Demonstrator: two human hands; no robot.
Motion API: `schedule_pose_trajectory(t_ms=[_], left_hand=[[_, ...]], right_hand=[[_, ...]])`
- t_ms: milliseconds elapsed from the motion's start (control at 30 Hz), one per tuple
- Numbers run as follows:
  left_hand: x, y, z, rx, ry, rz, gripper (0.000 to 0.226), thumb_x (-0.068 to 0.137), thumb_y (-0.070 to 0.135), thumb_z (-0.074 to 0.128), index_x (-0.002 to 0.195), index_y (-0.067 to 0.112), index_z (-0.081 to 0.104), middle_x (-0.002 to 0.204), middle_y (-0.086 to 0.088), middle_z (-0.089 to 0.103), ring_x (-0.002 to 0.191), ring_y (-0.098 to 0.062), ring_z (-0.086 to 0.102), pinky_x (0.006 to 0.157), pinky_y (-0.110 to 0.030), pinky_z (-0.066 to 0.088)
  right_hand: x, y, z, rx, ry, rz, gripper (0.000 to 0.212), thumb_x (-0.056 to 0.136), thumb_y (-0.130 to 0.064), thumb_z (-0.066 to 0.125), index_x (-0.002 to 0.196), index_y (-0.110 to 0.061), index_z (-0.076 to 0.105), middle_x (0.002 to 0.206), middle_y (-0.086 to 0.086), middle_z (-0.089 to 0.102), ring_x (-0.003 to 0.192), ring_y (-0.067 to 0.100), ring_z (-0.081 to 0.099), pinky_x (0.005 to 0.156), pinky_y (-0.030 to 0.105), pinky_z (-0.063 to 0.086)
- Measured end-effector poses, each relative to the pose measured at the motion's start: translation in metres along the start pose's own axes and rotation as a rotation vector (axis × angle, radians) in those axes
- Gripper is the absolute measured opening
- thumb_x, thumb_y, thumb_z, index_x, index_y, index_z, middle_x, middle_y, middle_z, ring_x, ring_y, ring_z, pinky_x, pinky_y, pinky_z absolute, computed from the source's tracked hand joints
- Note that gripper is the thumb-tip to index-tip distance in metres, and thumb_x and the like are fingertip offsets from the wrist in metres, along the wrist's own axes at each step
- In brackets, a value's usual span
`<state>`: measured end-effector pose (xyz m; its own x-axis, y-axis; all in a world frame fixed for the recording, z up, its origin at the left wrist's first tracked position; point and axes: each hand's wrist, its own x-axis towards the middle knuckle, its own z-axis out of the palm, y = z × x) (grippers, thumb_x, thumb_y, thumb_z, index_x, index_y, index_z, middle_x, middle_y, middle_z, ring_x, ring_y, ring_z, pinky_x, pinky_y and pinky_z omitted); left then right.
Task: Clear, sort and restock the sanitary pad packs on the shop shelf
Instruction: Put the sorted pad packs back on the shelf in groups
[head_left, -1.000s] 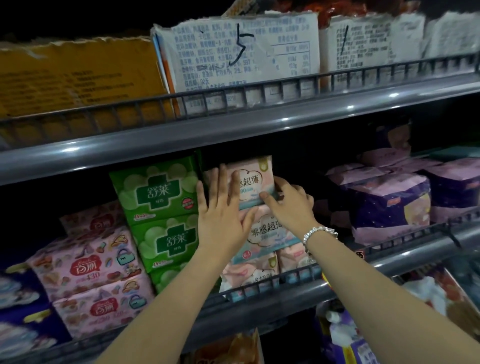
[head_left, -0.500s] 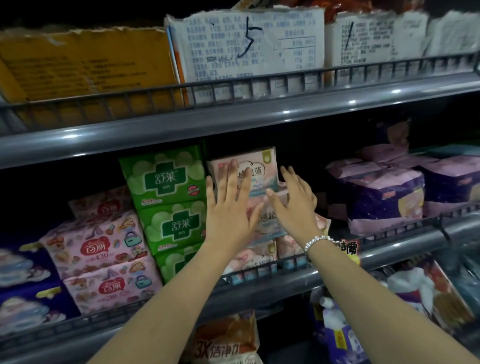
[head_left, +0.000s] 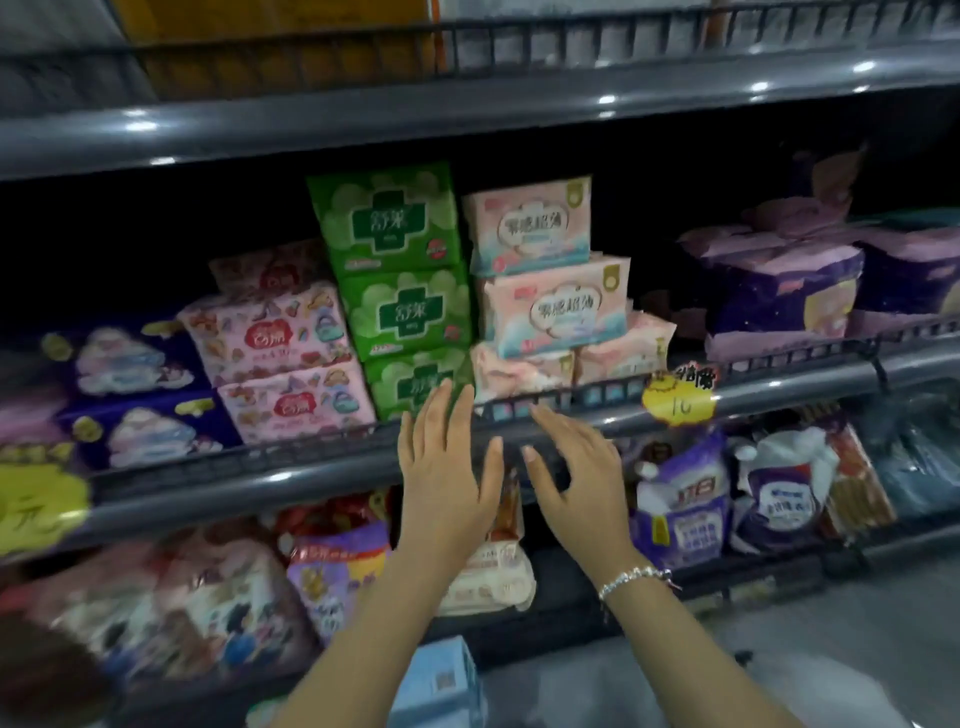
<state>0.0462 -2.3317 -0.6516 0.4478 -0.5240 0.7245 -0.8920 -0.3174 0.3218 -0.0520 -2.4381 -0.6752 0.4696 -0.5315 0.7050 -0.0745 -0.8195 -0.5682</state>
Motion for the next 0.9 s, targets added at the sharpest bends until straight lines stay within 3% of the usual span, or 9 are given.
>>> schedule_pose_trajectory(t_ms=[67, 200, 267, 333, 433, 533, 667, 833, 900], left_hand=[[-0.039, -0.011, -0.007, -0.025, -0.068, -0.118, 0.065, 0.094, 0.047, 0.027, 0.147, 0.011, 0.036, 0.154, -0.01, 0.031, 0.142, -0.021, 0.019, 0.118, -0.042, 0.009], [-0.115, -0.039, -0.017, -0.025, -0.172, -0.331, 0.071, 0.091, 0.052, 0.024, 0.144, 0.006, 0.04, 0.151, -0.015, 0.035, 0.139, -0.034, 0.032, 0.114, -0.054, 0.025], [-0.148, -0.052, -0.023, -0.026, -0.257, -0.445, 0.074, 0.09, 0.055, 0.02, 0.146, 0.009, 0.036, 0.154, -0.012, 0.03, 0.142, -0.031, 0.026, 0.116, -0.05, 0.022], [-0.176, -0.063, -0.025, -0.024, -0.293, -0.518, 0.061, 0.097, 0.048, 0.029, 0.147, 0.012, 0.035, 0.155, -0.009, 0.028, 0.144, -0.027, 0.023, 0.116, -0.046, 0.02], [-0.207, -0.078, -0.024, -0.053, -0.327, -0.607, 0.05, 0.101, 0.033, 0.042, 0.146, 0.013, 0.036, 0.154, -0.008, 0.029, 0.143, -0.025, 0.025, 0.115, -0.045, 0.024], [-0.231, -0.098, -0.018, -0.116, -0.375, -0.728, 0.052, 0.1, 0.031, 0.045, 0.145, 0.007, 0.036, 0.152, -0.012, 0.031, 0.139, -0.03, 0.031, 0.11, -0.043, 0.031], [-0.252, -0.114, -0.003, -0.307, -0.477, -0.82, 0.059, 0.1, 0.034, 0.045, 0.15, 0.011, 0.025, 0.155, -0.012, 0.02, 0.143, -0.028, 0.024, 0.109, -0.033, 0.03], [-0.268, -0.134, 0.016, -0.451, -0.697, -0.898, 0.082, 0.098, 0.031, 0.053, 0.153, 0.014, -0.004, 0.161, -0.001, -0.003, 0.149, -0.024, -0.009, 0.115, -0.04, 0.019], [-0.274, -0.143, 0.025, -0.492, -0.731, -0.98, 0.092, 0.095, 0.032, 0.058, 0.152, 0.016, -0.012, 0.161, -0.002, -0.008, 0.149, -0.023, -0.007, 0.115, -0.038, 0.019]], right_hand=[[-0.036, -0.005, 0.013, -0.018, -0.063, 0.005, 0.044, 0.092, -0.038, 0.047, 0.129, -0.019, 0.061, 0.127, -0.001, 0.064, 0.115, 0.022, 0.059, 0.098, 0.041, 0.045], [-0.106, -0.011, 0.041, -0.006, -0.221, 0.073, 0.043, 0.089, -0.039, 0.047, 0.125, -0.022, 0.063, 0.121, -0.005, 0.067, 0.109, 0.019, 0.061, 0.096, 0.033, 0.042], [-0.135, -0.016, 0.055, -0.011, -0.289, 0.097, 0.043, 0.089, -0.041, 0.046, 0.121, -0.021, 0.066, 0.116, -0.005, 0.069, 0.103, 0.018, 0.062, 0.093, 0.029, 0.041], [-0.158, -0.017, 0.068, 0.006, -0.377, 0.167, 0.047, 0.088, -0.047, 0.045, 0.12, -0.02, 0.067, 0.114, -0.003, 0.07, 0.102, 0.019, 0.062, 0.091, 0.028, 0.042], [-0.18, -0.014, 0.084, 0.001, -0.521, 0.267, 0.054, 0.087, -0.053, 0.044, 0.127, -0.02, 0.062, 0.117, 0.002, 0.068, 0.108, 0.025, 0.061, 0.093, 0.037, 0.046], [-0.2, -0.008, 0.096, -0.027, -0.674, 0.404, 0.047, 0.095, -0.041, 0.054, 0.139, -0.025, 0.05, 0.135, -0.002, 0.057, 0.124, 0.021, 0.049, 0.102, 0.034, 0.04], [-0.22, 0.002, 0.108, 0.056, -0.788, 0.587, 0.055, 0.094, -0.033, 0.059, 0.145, -0.022, 0.04, 0.146, -0.002, 0.046, 0.131, 0.017, 0.043, 0.105, 0.028, 0.037], [-0.227, 0.013, 0.125, 0.163, -0.881, 0.769, 0.064, 0.096, -0.025, 0.058, 0.151, -0.023, 0.025, 0.144, -0.002, 0.044, 0.128, 0.012, 0.043, 0.097, 0.019, 0.035], [-0.229, 0.021, 0.133, 0.161, -0.913, 0.838, 0.07, 0.096, -0.029, 0.057, 0.153, -0.025, 0.016, 0.148, -0.001, 0.041, 0.128, 0.015, 0.045, 0.097, 0.021, 0.036]])
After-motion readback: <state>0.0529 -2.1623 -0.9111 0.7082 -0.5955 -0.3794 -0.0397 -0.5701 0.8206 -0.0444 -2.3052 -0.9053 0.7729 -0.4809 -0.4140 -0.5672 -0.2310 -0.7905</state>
